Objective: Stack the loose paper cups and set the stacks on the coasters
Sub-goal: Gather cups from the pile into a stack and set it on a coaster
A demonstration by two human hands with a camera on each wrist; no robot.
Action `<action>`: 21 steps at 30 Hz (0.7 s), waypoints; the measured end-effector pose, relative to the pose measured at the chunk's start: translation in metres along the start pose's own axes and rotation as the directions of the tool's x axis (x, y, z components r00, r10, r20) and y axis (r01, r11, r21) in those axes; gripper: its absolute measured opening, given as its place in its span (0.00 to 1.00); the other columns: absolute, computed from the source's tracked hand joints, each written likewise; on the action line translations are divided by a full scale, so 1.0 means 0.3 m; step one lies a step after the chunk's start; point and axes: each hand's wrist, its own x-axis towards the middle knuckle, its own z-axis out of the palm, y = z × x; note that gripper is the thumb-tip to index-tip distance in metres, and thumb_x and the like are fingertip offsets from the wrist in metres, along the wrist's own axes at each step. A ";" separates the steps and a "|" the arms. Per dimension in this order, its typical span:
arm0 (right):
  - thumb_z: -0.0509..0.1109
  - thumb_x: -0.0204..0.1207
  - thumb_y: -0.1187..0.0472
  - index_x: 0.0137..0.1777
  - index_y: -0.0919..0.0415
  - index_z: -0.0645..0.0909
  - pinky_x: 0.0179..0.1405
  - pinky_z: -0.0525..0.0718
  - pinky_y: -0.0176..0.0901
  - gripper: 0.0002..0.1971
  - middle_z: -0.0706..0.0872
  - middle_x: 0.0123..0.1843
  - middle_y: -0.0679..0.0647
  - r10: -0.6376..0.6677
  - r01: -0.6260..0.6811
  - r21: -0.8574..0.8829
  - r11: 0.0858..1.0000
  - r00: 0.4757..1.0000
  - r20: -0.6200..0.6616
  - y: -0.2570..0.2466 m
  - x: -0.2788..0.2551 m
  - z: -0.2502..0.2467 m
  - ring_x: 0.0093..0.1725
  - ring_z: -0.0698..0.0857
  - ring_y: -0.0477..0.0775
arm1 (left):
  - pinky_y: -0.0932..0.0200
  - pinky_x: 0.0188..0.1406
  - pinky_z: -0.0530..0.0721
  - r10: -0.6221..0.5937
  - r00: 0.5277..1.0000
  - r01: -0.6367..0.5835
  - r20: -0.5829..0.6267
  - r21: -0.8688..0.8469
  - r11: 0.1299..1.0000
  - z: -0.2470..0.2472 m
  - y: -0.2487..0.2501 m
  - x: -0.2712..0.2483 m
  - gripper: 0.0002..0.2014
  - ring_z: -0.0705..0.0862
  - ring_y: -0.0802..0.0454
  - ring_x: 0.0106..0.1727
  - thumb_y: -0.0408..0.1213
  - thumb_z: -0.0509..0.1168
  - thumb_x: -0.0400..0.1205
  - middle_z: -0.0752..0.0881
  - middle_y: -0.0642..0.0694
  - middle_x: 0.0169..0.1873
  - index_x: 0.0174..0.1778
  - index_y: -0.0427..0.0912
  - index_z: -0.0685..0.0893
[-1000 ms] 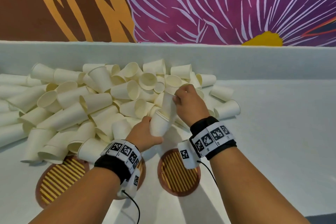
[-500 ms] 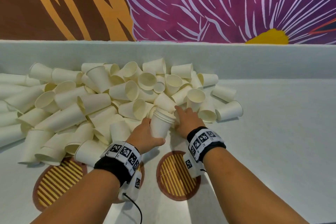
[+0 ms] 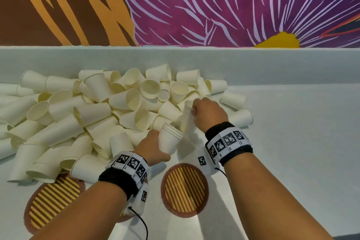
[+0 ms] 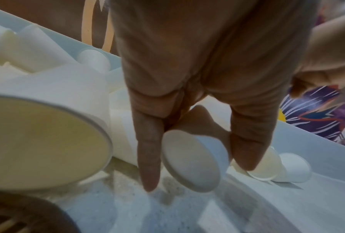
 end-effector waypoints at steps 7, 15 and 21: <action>0.59 0.80 0.63 0.51 0.58 0.80 0.39 0.77 0.45 0.08 0.85 0.46 0.57 -0.152 0.139 0.175 0.975 0.987 0.060 -0.096 -0.027 -0.023 0.48 0.83 0.60 | 0.57 0.43 0.79 0.038 0.995 -0.050 -0.093 -0.125 0.991 0.012 0.052 0.023 0.38 0.80 0.48 0.53 0.43 0.79 0.65 0.78 0.46 0.54 0.66 0.40 0.67; 0.59 0.78 0.67 0.67 0.63 0.77 0.61 0.79 0.52 0.18 0.68 0.75 0.56 0.126 -0.139 0.064 0.988 0.976 0.175 0.030 0.036 0.086 0.64 0.79 0.62 | 0.55 0.46 0.77 0.026 0.994 -0.040 -0.104 -0.134 0.990 0.008 0.054 0.017 0.37 0.80 0.47 0.53 0.42 0.78 0.67 0.78 0.45 0.54 0.67 0.41 0.66; 0.59 0.78 0.67 0.66 0.66 0.70 0.49 0.75 0.47 0.17 0.79 0.63 0.61 0.231 -0.263 0.128 0.956 0.947 0.222 0.051 0.043 0.143 0.60 0.81 0.62 | 0.54 0.47 0.78 0.021 0.995 -0.031 -0.099 -0.101 0.994 0.013 0.063 0.024 0.37 0.80 0.47 0.54 0.42 0.78 0.67 0.79 0.44 0.56 0.67 0.41 0.67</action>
